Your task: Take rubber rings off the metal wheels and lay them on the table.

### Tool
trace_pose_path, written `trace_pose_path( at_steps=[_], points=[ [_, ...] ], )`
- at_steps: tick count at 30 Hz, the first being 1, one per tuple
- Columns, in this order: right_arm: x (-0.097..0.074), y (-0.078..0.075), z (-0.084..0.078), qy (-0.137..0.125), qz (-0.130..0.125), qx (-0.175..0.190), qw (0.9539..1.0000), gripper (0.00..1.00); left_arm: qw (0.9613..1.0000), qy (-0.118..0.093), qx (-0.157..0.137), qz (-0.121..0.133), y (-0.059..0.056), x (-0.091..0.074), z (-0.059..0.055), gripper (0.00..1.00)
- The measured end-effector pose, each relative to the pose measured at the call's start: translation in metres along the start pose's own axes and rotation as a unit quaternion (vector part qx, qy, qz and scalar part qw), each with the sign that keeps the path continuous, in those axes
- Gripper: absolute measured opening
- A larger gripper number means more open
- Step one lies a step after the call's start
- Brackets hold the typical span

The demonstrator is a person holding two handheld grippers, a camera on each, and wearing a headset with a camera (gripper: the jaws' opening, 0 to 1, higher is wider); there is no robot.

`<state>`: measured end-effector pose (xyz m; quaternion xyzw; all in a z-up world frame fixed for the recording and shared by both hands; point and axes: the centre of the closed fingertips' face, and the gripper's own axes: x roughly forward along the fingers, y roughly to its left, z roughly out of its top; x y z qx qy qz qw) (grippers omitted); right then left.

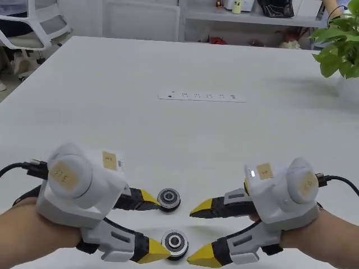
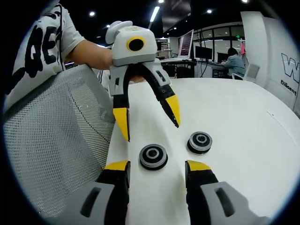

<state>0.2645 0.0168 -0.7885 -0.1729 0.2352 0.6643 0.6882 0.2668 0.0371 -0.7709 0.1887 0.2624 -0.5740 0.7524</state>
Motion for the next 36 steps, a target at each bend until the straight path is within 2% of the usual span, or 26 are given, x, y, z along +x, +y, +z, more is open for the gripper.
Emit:
trace_pose_path(
  at_steps=[28, 36],
  points=[
    [0.004, 0.001, -0.003, -0.001, 0.006, 0.005, 1.0000, 0.40, 0.9993, 0.012, 0.010, -0.034, -0.014, 0.020, -0.003, 0.28],
    [0.005, 0.001, -0.005, 0.001, 0.006, 0.005, 1.0000, 0.40, 0.9992, 0.016, 0.011, -0.035, -0.014, 0.024, -0.005, 0.21]
  ],
)
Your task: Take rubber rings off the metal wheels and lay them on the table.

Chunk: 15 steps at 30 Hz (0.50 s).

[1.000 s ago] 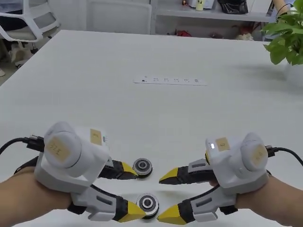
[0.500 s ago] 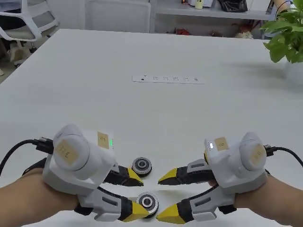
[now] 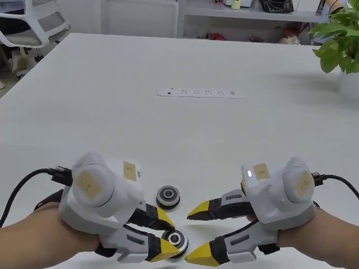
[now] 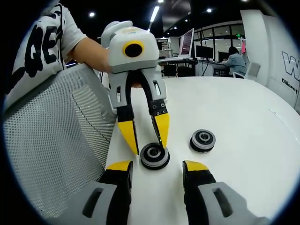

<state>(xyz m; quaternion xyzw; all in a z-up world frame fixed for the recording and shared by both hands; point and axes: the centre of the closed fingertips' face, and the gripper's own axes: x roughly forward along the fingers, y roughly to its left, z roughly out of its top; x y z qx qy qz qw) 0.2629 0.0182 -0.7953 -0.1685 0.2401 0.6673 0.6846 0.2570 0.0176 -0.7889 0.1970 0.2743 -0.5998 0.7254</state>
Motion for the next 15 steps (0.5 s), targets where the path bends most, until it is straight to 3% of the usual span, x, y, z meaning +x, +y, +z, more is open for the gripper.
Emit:
trace_pose_path(
  at_steps=[15],
  points=[
    [0.0007, 0.0004, 0.0001, 0.000, -0.002, -0.002, 1.0000, 0.39, 0.9998, 0.008, 0.012, 0.013, 0.0026, 0.0030, -0.0031, 0.18]
  ],
)
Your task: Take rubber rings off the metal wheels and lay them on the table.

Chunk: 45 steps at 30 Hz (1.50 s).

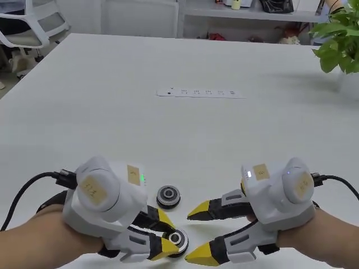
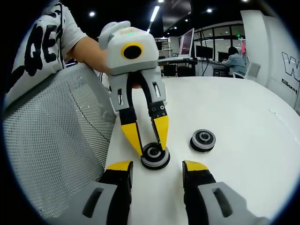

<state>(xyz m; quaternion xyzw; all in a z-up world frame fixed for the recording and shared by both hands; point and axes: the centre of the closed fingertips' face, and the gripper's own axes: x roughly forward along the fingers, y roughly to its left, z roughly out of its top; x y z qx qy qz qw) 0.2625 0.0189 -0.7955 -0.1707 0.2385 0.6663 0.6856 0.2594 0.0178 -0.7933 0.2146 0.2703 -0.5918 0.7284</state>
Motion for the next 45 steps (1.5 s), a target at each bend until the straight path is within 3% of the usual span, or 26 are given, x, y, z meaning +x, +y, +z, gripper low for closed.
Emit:
trace_pose_path(
  at_steps=[8, 45],
  points=[
    [0.002, 0.002, 0.000, 0.001, 0.001, -0.002, 1.0000, 0.38, 0.9997, 0.003, 0.019, 0.015, 0.004, 0.000, 0.000, 0.14],
    [0.018, 0.005, -0.005, -0.005, 0.004, 0.032, 0.9995, 0.29, 0.9997, -0.006, 0.019, 0.016, 0.001, 0.001, 0.000, 0.14]
  ],
)
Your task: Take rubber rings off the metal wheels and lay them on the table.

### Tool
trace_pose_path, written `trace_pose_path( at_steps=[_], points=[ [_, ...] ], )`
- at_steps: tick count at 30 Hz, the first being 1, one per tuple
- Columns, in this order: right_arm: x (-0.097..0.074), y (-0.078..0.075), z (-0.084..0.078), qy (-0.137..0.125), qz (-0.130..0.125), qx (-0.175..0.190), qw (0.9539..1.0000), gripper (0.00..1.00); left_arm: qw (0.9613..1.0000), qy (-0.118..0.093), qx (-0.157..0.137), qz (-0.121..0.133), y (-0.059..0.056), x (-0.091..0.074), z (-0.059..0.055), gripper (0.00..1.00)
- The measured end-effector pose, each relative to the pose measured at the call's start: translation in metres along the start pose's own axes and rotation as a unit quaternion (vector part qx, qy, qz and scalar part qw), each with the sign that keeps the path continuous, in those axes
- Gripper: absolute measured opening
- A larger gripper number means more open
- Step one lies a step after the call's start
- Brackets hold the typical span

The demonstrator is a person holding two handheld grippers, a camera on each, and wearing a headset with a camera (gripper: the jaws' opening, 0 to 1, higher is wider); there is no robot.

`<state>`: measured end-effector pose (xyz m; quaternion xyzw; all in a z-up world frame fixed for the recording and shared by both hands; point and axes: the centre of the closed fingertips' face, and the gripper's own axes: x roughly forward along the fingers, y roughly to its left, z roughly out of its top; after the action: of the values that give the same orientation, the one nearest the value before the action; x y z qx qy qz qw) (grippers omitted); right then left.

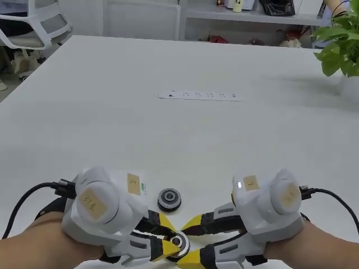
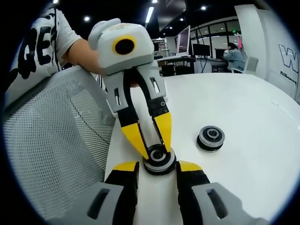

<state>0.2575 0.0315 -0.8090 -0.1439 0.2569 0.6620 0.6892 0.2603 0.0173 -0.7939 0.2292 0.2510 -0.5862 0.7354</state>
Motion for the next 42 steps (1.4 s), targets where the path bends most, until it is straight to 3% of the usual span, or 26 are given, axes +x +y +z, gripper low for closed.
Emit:
trace_pose_path(
  at_steps=[6, 42],
  points=[
    [-0.002, -0.004, 0.000, -0.006, -0.005, 0.016, 0.9998, 0.26, 1.0000, 0.000, 0.000, 0.001, 0.000, 0.000, 0.000, 0.14],
    [-0.011, -0.001, -0.004, -0.002, -0.001, 0.017, 0.9998, 0.15, 1.0000, 0.001, 0.001, 0.004, 0.000, -0.001, -0.001, 0.14]
  ],
)
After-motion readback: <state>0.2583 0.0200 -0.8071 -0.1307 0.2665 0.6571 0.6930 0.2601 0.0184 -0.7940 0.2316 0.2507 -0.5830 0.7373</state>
